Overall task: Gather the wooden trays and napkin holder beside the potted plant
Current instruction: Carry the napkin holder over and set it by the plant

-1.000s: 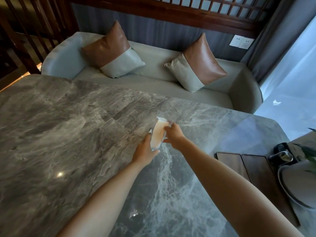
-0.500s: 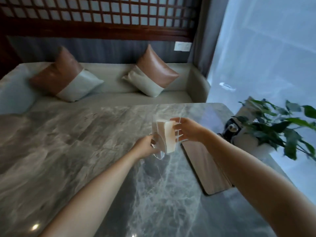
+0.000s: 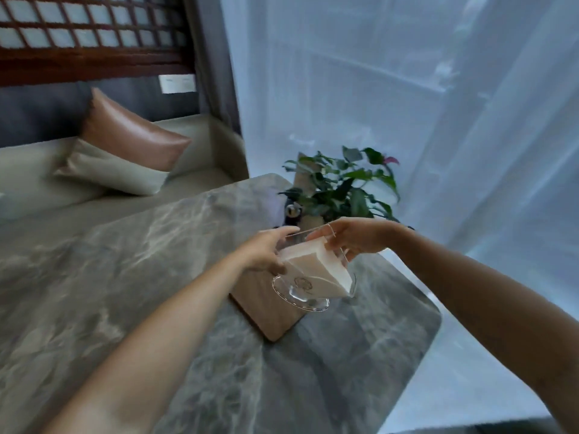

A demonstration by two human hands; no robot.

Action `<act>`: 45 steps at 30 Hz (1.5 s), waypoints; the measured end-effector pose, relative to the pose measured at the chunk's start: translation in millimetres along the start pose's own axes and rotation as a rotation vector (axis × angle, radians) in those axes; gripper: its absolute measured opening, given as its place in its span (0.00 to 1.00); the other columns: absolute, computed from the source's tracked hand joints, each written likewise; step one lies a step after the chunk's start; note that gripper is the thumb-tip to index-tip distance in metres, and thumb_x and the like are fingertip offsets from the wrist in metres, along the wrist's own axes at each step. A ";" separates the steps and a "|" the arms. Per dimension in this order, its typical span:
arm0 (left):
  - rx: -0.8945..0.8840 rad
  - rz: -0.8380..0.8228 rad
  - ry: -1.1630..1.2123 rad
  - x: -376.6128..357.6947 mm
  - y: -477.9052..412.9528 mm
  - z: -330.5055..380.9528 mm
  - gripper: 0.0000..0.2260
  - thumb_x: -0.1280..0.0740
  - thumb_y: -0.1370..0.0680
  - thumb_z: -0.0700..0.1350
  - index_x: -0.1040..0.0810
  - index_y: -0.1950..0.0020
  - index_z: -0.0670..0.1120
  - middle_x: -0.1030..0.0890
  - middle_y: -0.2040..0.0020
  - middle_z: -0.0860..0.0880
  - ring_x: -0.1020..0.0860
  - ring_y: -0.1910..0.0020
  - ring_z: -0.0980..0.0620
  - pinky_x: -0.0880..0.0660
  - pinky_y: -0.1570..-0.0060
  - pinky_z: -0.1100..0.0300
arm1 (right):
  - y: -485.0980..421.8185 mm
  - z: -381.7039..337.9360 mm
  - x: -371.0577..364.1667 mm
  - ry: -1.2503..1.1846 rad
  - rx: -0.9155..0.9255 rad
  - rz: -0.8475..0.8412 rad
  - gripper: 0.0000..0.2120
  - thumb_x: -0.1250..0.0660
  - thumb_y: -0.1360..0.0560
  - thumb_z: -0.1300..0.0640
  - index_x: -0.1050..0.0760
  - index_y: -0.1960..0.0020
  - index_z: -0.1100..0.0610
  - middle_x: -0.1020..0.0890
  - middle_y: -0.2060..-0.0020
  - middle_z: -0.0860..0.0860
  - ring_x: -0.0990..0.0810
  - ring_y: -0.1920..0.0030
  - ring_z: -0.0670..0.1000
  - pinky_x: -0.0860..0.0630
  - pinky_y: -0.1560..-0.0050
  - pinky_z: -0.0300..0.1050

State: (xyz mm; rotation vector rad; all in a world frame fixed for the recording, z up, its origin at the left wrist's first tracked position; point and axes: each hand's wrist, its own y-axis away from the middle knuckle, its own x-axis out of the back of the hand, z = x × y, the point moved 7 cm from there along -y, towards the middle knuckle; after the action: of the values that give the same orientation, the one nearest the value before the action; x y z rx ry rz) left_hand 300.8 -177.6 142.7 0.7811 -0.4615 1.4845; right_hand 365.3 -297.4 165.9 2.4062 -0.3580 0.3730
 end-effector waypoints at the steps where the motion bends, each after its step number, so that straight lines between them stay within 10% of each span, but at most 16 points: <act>1: -0.014 -0.041 -0.024 -13.0 -11.9 10.1 0.33 0.26 0.35 0.32 0.30 0.32 0.46 0.25 0.48 0.46 0.26 0.56 0.50 0.29 0.56 0.62 | 6.8 14.6 10.2 0.014 -0.024 0.028 0.22 0.45 0.24 0.70 0.32 0.33 0.54 0.23 0.56 0.53 0.20 0.65 0.46 0.19 0.64 0.42; 6: -0.065 -0.099 -0.031 -66.1 -66.6 52.4 0.23 0.24 0.35 0.35 0.25 0.43 0.43 0.26 0.52 0.46 0.27 0.55 0.49 0.31 0.54 0.63 | 36.4 85.8 57.3 -0.034 -0.092 0.198 0.19 0.46 0.23 0.67 0.31 0.33 0.59 0.26 0.48 0.58 0.27 0.50 0.57 0.25 0.43 0.60; 12: -0.075 -0.155 -0.012 -118.6 -119.6 84.1 0.23 0.24 0.34 0.36 0.27 0.41 0.44 0.29 0.49 0.47 0.29 0.55 0.48 0.30 0.54 0.59 | 68.0 161.8 88.1 -0.236 -0.049 0.431 0.09 0.42 0.23 0.66 0.26 0.49 0.55 0.24 0.55 0.52 0.25 0.53 0.51 0.26 0.52 0.41; 19: -0.014 -0.206 0.021 -158.3 -163.9 99.3 0.21 0.25 0.33 0.35 0.29 0.48 0.50 0.28 0.44 0.44 0.25 0.47 0.43 0.22 0.47 0.47 | 94.6 241.1 95.6 -0.141 -0.159 0.578 0.27 0.32 0.29 0.65 0.36 0.33 0.60 0.27 0.42 0.56 0.29 0.43 0.52 0.32 0.44 0.42; 24: 0.005 -0.236 -0.005 -183.9 -184.4 108.7 0.23 0.26 0.32 0.34 0.28 0.40 0.45 0.26 0.39 0.41 0.24 0.43 0.40 0.23 0.44 0.48 | 90.5 262.8 91.9 0.085 -0.159 0.716 0.39 0.29 0.32 0.63 0.45 0.28 0.62 0.32 0.33 0.60 0.32 0.33 0.57 0.35 0.37 0.43; 45: -0.064 -0.247 -0.022 -208.5 -201.1 135.3 0.32 0.30 0.27 0.37 0.38 0.26 0.48 0.31 0.28 0.44 0.32 0.31 0.44 0.32 0.36 0.54 | 96.7 296.3 101.2 0.064 -0.232 0.892 0.35 0.30 0.30 0.62 0.44 0.28 0.61 0.29 0.36 0.62 0.30 0.36 0.59 0.33 0.37 0.49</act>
State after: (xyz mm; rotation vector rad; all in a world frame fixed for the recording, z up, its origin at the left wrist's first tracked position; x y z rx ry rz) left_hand 509.1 -402.4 51.3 0.7752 -0.4110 1.2281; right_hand 475.8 -578.8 39.3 1.8805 -1.3634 0.7395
